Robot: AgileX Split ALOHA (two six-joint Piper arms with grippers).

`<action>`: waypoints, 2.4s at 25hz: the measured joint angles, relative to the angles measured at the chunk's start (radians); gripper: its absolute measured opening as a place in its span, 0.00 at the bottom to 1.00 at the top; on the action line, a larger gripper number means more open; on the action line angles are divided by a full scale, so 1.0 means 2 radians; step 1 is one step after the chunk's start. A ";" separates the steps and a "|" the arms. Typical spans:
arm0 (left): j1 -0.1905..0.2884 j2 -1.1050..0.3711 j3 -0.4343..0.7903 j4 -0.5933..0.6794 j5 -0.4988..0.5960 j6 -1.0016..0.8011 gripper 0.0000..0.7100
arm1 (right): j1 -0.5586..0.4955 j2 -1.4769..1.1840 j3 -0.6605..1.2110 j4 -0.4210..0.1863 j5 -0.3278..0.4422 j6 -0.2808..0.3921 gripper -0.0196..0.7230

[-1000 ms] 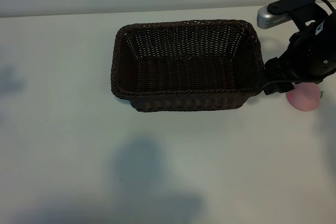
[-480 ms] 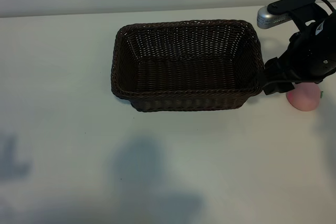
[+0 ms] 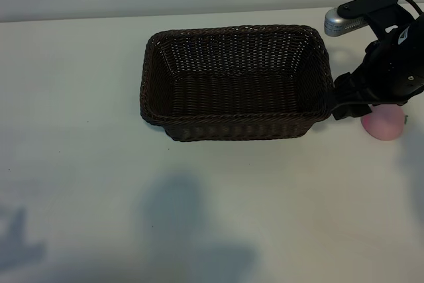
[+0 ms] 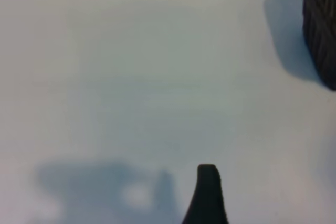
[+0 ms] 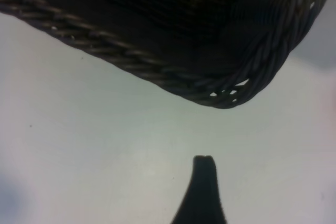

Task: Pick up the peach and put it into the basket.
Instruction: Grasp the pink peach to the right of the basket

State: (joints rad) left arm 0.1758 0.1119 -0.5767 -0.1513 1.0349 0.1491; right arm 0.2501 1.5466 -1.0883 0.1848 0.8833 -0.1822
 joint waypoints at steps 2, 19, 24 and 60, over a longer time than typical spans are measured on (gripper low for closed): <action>0.000 -0.002 0.012 0.007 0.003 -0.003 0.84 | 0.000 0.000 0.000 0.000 0.000 0.000 0.83; -0.016 -0.002 0.033 0.005 0.016 -0.009 0.84 | 0.000 0.000 0.000 -0.003 -0.004 0.000 0.83; -0.016 -0.002 0.033 0.004 0.016 -0.009 0.84 | 0.000 0.000 0.000 -0.047 -0.037 0.044 0.83; -0.111 -0.060 0.033 0.000 0.037 -0.009 0.84 | -0.069 0.140 0.000 -0.166 -0.120 0.155 0.83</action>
State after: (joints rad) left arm -0.0453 -0.0085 -0.5109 -0.1505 1.1091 0.1318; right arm 0.1128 1.8263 -1.0891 -0.1474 0.6432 0.1285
